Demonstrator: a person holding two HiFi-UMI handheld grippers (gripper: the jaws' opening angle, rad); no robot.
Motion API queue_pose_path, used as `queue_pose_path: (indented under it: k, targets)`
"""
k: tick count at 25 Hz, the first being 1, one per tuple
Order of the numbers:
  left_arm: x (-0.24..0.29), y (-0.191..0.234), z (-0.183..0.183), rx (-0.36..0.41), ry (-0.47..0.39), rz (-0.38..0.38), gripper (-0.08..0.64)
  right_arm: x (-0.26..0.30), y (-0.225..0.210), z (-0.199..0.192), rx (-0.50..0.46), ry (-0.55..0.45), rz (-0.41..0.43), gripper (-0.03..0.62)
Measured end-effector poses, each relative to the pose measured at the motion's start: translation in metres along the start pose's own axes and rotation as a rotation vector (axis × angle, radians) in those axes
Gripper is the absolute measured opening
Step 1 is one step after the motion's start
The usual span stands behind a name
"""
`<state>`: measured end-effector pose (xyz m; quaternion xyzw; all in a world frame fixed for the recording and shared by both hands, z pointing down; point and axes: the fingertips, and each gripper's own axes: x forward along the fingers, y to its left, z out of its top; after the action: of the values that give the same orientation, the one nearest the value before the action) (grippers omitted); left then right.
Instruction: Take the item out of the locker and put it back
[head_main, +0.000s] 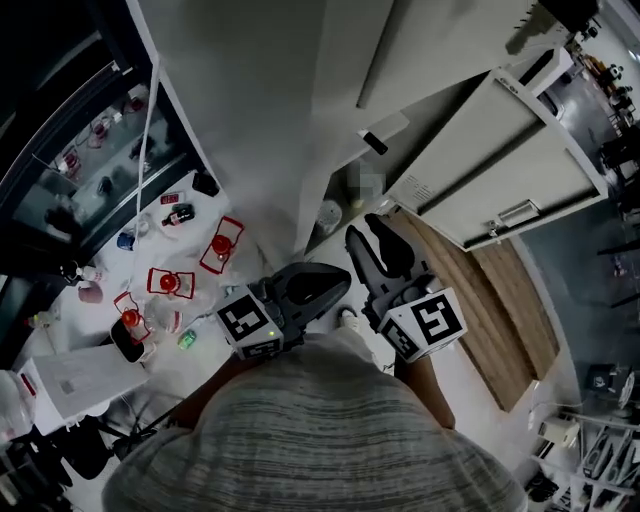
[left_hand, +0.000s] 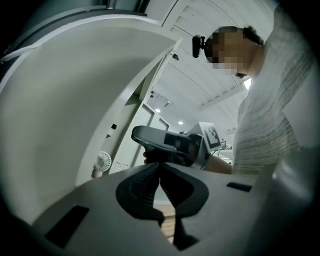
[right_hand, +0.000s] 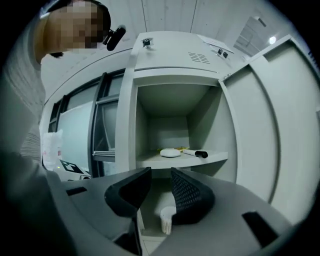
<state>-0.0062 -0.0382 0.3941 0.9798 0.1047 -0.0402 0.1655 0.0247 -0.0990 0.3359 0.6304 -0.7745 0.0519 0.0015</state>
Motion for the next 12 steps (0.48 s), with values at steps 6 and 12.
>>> queue_pose_path:
  k: [6, 12]
  targets:
    - [0.023, 0.011, 0.014, 0.057, -0.044, 0.134, 0.008, 0.023, -0.009, 0.017, -0.122, 0.038, 0.201, 0.141]
    - [0.042, 0.012, 0.020, 0.103, -0.061, 0.218, 0.009, 0.032, -0.033, 0.043, -0.198, 0.006, 0.229, 0.165]
